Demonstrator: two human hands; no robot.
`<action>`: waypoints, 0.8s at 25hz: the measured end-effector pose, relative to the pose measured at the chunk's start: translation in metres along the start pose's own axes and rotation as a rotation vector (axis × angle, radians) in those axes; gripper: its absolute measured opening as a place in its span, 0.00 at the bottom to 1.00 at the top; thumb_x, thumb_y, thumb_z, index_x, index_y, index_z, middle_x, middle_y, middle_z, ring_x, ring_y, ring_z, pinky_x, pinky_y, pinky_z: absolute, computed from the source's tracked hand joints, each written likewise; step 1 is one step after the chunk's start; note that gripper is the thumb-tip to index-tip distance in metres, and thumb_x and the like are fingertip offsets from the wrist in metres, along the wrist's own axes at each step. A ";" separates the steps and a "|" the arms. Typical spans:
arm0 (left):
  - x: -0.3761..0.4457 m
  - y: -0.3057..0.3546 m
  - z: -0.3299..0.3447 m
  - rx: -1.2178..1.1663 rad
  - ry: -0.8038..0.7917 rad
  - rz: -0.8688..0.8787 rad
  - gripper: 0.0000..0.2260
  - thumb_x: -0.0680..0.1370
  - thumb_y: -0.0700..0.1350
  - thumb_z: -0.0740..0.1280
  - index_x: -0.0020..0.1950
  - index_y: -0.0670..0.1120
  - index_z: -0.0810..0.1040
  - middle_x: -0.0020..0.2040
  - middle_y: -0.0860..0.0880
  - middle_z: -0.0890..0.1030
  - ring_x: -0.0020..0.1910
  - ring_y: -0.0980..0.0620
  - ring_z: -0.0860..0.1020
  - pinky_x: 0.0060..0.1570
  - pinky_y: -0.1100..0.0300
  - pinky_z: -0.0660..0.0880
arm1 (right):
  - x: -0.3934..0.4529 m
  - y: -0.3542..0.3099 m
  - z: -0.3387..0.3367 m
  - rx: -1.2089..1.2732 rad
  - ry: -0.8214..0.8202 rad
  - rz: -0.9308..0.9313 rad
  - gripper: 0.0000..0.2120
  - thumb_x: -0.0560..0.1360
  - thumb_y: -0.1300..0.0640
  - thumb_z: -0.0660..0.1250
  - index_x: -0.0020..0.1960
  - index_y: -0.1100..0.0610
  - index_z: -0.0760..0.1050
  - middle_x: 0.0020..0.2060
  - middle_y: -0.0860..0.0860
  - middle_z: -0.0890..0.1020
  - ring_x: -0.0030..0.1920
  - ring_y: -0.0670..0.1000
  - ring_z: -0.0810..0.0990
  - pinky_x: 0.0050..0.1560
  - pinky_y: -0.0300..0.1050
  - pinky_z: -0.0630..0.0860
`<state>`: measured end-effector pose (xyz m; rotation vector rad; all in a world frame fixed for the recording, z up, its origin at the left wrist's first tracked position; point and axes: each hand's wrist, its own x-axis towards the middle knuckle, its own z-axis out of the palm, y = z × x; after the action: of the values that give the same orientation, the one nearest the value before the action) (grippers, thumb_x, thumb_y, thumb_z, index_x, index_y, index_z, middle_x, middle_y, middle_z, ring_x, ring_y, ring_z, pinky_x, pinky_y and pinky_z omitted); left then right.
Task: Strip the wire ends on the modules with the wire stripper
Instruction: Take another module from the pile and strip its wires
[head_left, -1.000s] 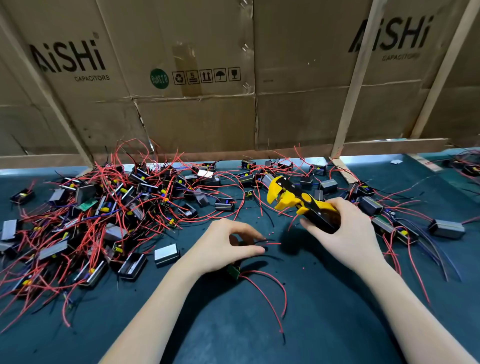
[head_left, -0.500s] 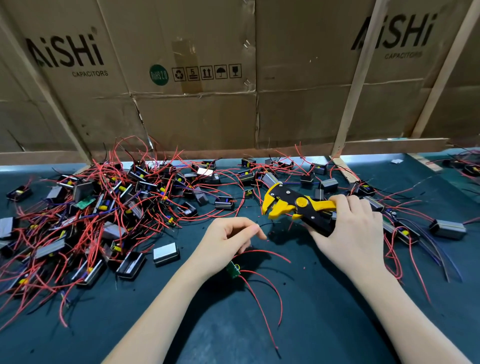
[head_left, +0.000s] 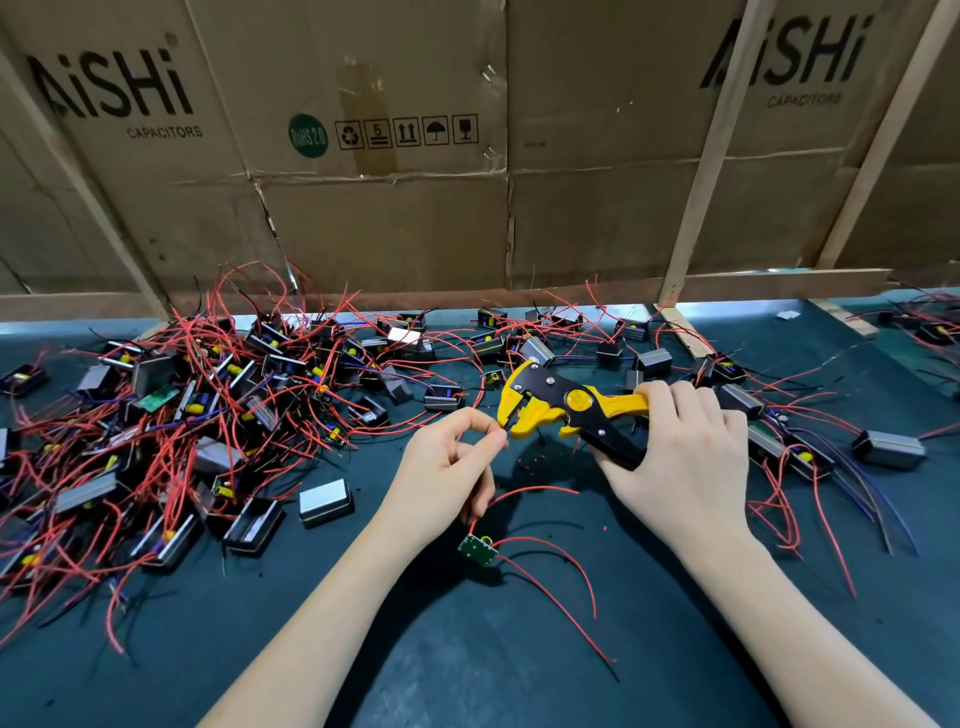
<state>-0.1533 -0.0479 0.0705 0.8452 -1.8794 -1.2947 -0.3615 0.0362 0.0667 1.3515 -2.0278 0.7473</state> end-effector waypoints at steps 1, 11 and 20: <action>0.000 0.000 0.000 -0.026 0.004 -0.008 0.07 0.82 0.44 0.62 0.45 0.46 0.76 0.20 0.47 0.73 0.18 0.52 0.67 0.24 0.67 0.67 | 0.000 -0.001 0.000 0.003 0.004 0.001 0.29 0.68 0.37 0.65 0.52 0.61 0.76 0.41 0.55 0.77 0.43 0.60 0.75 0.43 0.53 0.67; 0.000 0.002 0.003 -0.180 -0.005 -0.070 0.09 0.83 0.42 0.61 0.44 0.44 0.75 0.22 0.45 0.75 0.16 0.50 0.69 0.20 0.67 0.65 | -0.001 -0.004 -0.001 -0.040 0.018 -0.023 0.25 0.68 0.38 0.63 0.48 0.61 0.76 0.36 0.54 0.76 0.40 0.59 0.75 0.41 0.51 0.64; -0.001 0.001 0.004 -0.179 -0.009 -0.092 0.10 0.82 0.43 0.62 0.41 0.46 0.76 0.22 0.45 0.75 0.16 0.50 0.69 0.20 0.68 0.63 | 0.000 -0.001 0.001 -0.048 -0.027 -0.030 0.22 0.66 0.40 0.73 0.39 0.59 0.74 0.31 0.53 0.76 0.34 0.59 0.77 0.40 0.51 0.62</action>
<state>-0.1566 -0.0445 0.0704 0.8411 -1.7180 -1.5005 -0.3607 0.0352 0.0657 1.3685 -2.0293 0.6664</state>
